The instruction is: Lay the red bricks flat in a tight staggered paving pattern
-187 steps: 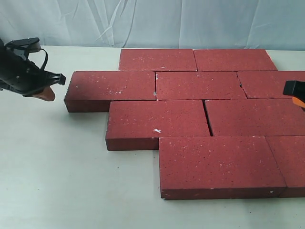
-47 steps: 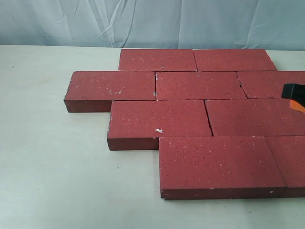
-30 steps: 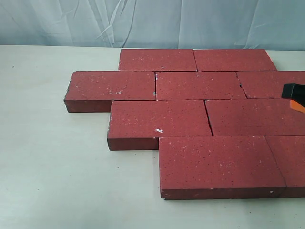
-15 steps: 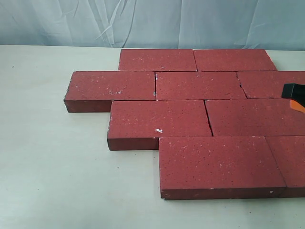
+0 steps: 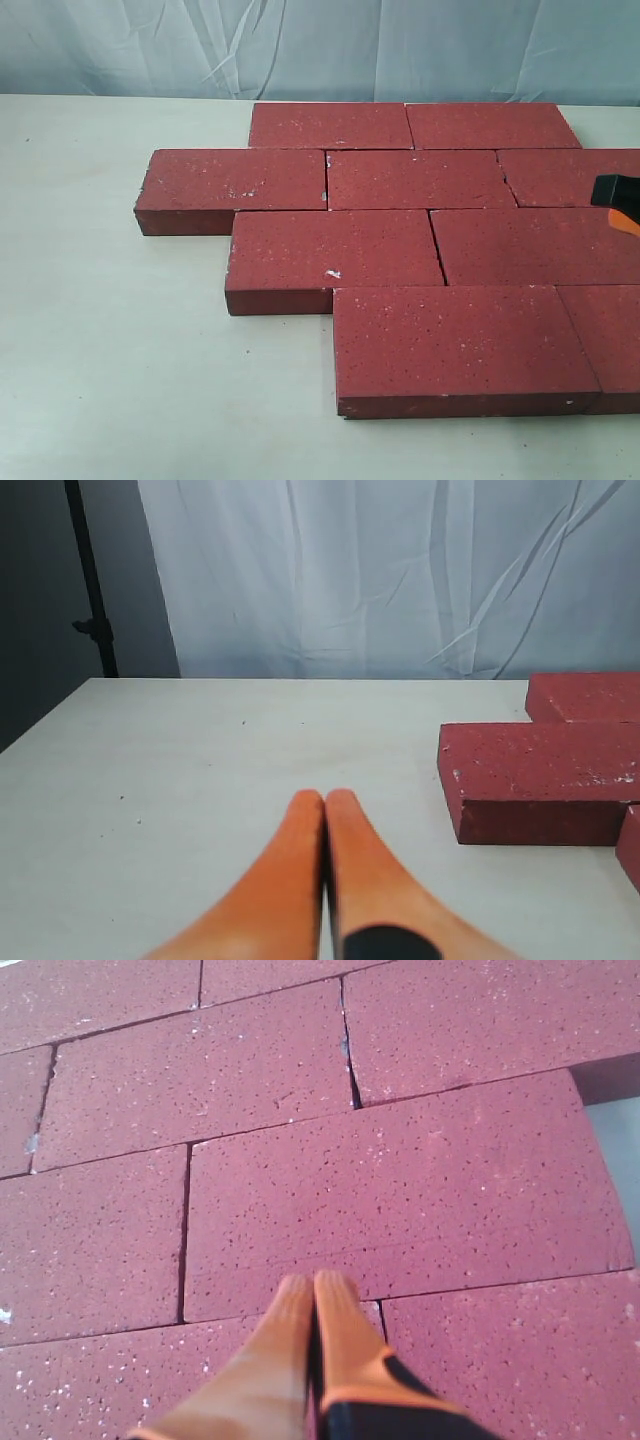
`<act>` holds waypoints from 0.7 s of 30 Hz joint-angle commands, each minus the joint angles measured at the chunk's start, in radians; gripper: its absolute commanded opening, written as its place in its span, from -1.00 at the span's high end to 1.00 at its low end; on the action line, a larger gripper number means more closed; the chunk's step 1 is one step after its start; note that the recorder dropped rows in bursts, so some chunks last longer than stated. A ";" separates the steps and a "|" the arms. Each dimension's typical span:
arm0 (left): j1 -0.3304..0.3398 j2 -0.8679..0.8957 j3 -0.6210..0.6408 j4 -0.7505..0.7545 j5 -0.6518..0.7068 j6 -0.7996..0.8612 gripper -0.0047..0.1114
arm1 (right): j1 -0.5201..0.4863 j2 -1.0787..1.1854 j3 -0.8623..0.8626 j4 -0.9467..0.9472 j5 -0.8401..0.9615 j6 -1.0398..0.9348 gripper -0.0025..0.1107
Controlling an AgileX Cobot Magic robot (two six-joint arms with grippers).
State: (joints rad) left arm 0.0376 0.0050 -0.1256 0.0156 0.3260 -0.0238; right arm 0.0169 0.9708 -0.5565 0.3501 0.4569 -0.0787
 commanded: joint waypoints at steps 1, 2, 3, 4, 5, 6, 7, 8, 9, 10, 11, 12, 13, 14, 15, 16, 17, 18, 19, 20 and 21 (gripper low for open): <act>0.003 -0.005 0.005 -0.004 0.017 0.009 0.92 | -0.004 0.001 -0.007 0.000 -0.015 -0.003 0.97; 0.003 -0.005 0.005 -0.004 0.025 0.009 0.92 | -0.004 0.001 -0.007 0.000 -0.017 -0.003 0.97; 0.003 -0.005 0.005 -0.004 0.030 0.009 0.92 | -0.004 0.001 -0.007 0.000 -0.019 -0.003 0.97; 0.003 -0.005 0.005 -0.002 0.030 0.009 0.92 | -0.004 0.001 -0.007 0.000 -0.019 -0.003 0.97; 0.003 -0.005 0.005 0.000 0.030 0.009 0.92 | -0.004 0.001 -0.007 0.000 -0.019 -0.003 0.97; 0.003 -0.005 0.005 0.000 0.030 0.009 0.92 | -0.004 0.001 -0.007 0.000 -0.019 -0.003 0.97; 0.003 -0.005 0.005 0.000 0.030 0.009 0.92 | -0.004 0.001 -0.007 0.000 -0.019 -0.003 0.97; 0.003 -0.005 0.005 0.000 0.032 0.009 0.92 | -0.004 0.001 -0.007 0.000 -0.019 -0.003 0.97; 0.003 -0.005 0.005 0.000 0.032 0.009 0.92 | -0.004 0.001 -0.007 0.000 -0.019 -0.003 0.97; 0.003 -0.005 0.005 0.000 0.031 0.009 0.92 | -0.004 0.001 -0.007 0.000 -0.019 -0.003 0.97; 0.003 -0.005 0.005 0.004 0.031 0.009 0.92 | -0.004 0.001 -0.007 0.000 -0.019 -0.003 0.97; 0.003 -0.005 0.005 0.004 0.038 0.009 0.92 | -0.004 0.001 -0.007 0.000 -0.019 -0.003 0.97; -0.001 -0.005 0.005 0.004 0.041 0.009 0.92 | -0.004 0.001 -0.007 0.000 -0.019 -0.003 0.97; -0.001 -0.005 0.005 0.002 0.041 0.009 0.92 | -0.004 0.001 -0.007 0.000 -0.019 -0.003 0.97; -0.001 -0.005 0.005 0.002 0.041 0.009 0.92 | -0.004 0.001 -0.007 0.000 -0.019 -0.003 0.97; -0.001 -0.005 0.005 0.002 0.041 0.009 0.92 | -0.004 0.001 -0.007 0.000 -0.019 -0.003 0.97; -0.001 -0.005 0.005 0.004 0.041 0.009 0.92 | -0.004 0.001 -0.007 0.000 -0.019 -0.003 0.97; -0.001 -0.005 0.005 0.004 0.041 0.009 0.92 | -0.004 0.001 -0.007 0.000 -0.019 -0.003 0.97; -0.001 -0.005 0.005 0.004 0.041 0.009 0.92 | -0.004 0.001 -0.007 0.000 -0.019 -0.003 0.97; -0.001 -0.005 0.009 0.004 0.043 0.009 0.92 | -0.004 0.001 -0.007 0.000 -0.019 -0.003 0.97; -0.001 -0.005 0.018 0.004 0.038 0.009 0.92 | -0.004 0.001 -0.007 0.000 -0.019 -0.003 0.97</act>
State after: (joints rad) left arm 0.0376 0.0050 -0.1235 0.0174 0.3646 -0.0147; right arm 0.0169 0.9708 -0.5565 0.3501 0.4508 -0.0787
